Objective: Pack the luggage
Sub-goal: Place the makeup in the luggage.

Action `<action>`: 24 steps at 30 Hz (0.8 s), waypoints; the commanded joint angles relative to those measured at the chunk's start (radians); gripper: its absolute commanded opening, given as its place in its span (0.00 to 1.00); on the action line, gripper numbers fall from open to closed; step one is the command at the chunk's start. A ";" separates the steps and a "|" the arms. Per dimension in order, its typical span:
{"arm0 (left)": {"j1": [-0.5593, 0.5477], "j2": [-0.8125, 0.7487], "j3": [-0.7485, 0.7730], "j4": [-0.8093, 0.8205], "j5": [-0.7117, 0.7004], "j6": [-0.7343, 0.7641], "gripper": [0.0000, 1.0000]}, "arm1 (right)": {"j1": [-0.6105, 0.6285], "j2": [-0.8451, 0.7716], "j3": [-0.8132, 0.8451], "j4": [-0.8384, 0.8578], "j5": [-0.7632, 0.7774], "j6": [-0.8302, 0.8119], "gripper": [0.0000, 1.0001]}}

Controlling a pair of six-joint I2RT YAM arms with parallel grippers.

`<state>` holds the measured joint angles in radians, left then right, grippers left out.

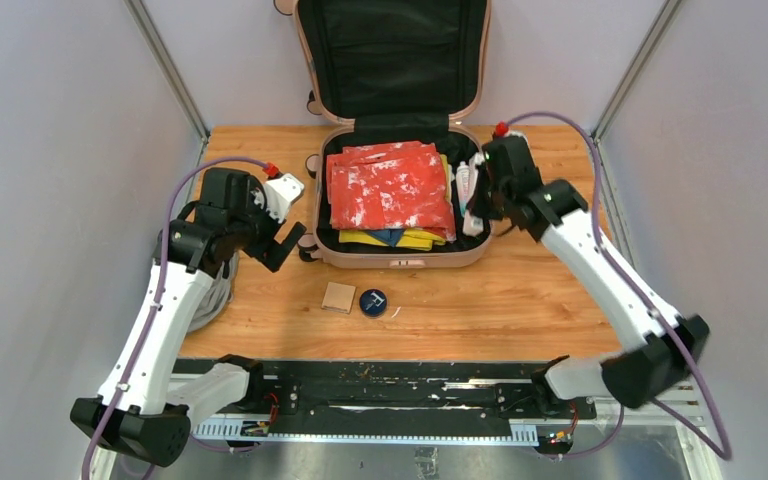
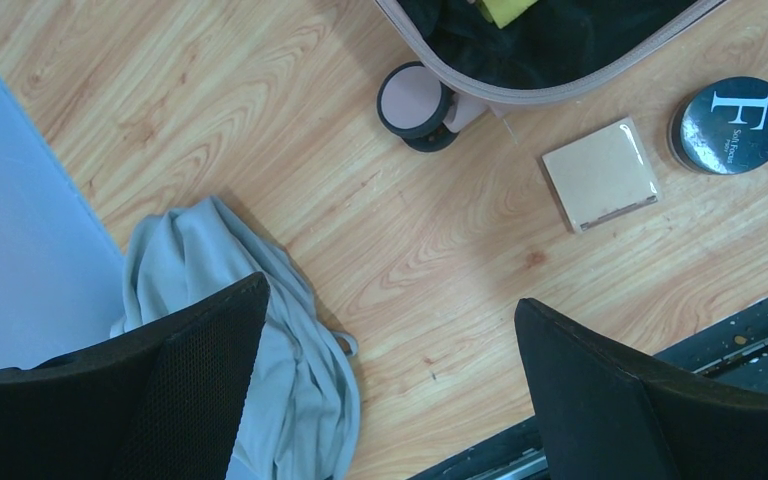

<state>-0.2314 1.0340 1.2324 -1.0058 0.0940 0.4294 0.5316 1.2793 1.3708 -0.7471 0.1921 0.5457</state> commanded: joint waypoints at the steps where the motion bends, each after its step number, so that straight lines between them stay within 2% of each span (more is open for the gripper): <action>1: 0.004 -0.030 -0.001 -0.016 -0.005 -0.008 1.00 | -0.103 0.227 0.155 0.093 -0.104 -0.217 0.00; 5: 0.004 -0.035 0.003 -0.017 -0.006 -0.016 1.00 | -0.151 0.476 0.339 0.091 -0.064 -0.322 0.00; 7: 0.004 -0.034 0.009 -0.017 -0.006 -0.018 1.00 | -0.162 0.576 0.413 0.089 -0.053 -0.357 0.04; 17: 0.004 -0.031 0.014 -0.019 -0.022 -0.005 1.00 | -0.173 0.902 0.690 0.049 -0.033 -0.466 0.14; 21: 0.004 -0.034 0.008 -0.019 -0.024 -0.003 1.00 | -0.178 0.975 0.774 -0.014 0.005 -0.442 0.39; 24: 0.004 -0.033 0.003 -0.019 -0.022 -0.003 1.00 | -0.180 0.975 0.778 -0.018 0.025 -0.419 0.53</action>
<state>-0.2314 1.0115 1.2324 -1.0061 0.0784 0.4229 0.3683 2.2463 2.1036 -0.7040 0.1638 0.1131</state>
